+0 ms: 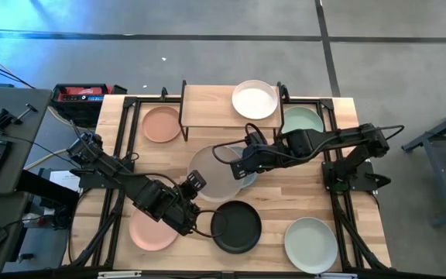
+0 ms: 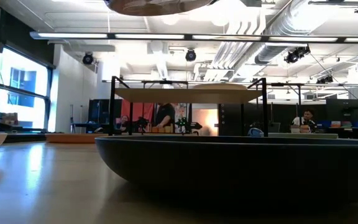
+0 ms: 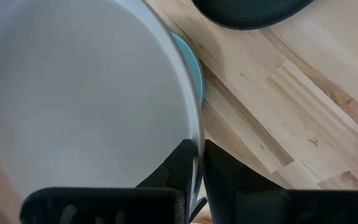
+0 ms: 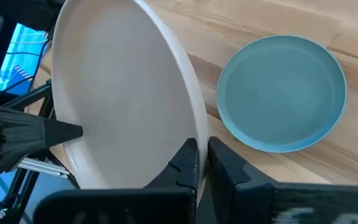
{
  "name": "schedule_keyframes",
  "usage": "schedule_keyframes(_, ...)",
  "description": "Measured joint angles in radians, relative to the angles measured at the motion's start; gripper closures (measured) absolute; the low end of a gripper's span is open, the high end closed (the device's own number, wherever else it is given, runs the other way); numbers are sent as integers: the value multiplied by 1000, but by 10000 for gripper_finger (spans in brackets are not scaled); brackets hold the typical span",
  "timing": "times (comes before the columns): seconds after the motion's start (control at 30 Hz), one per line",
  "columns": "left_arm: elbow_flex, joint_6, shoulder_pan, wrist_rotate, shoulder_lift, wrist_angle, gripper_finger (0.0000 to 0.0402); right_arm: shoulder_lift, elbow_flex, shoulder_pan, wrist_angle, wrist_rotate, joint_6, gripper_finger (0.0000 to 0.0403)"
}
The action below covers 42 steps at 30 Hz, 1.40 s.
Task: Place and stack plates onto a shelf
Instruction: Stack the light brown plate on top of the other white plate on the shelf
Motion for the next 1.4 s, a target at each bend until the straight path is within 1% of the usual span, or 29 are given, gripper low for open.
schedule_keyframes(0.1,0,-31,4,11,0,-1,365,0,0,0,0,0,8,402)
schedule_keyframes(0.27,0,-92,22,76,0,0,335,0,0,0,-1,1,19,402)
schedule_keyframes(0.47,0,-173,21,74,0,0,311,0,0,0,-35,3,34,403)
schedule_keyframes(0.63,0,-247,21,66,-7,1,311,0,0,-14,-42,1,32,403)
schedule_keyframes(0.77,0,-291,21,34,-23,-1,311,0,0,-27,-47,0,31,402)
schedule_keyframes(1.1,0,-299,20,27,-63,-5,311,-2,0,-47,-52,3,29,402)
schedule_keyframes(1.27,0,-300,21,66,-62,-7,311,-2,0,-54,-43,0,29,402)
schedule_keyframes(1.33,0,-300,21,60,-61,-7,312,-4,0,-61,-42,-3,29,402)
schedule_keyframes(1.4,0,-300,20,28,-61,-10,311,-4,0,-69,-43,-5,29,402)
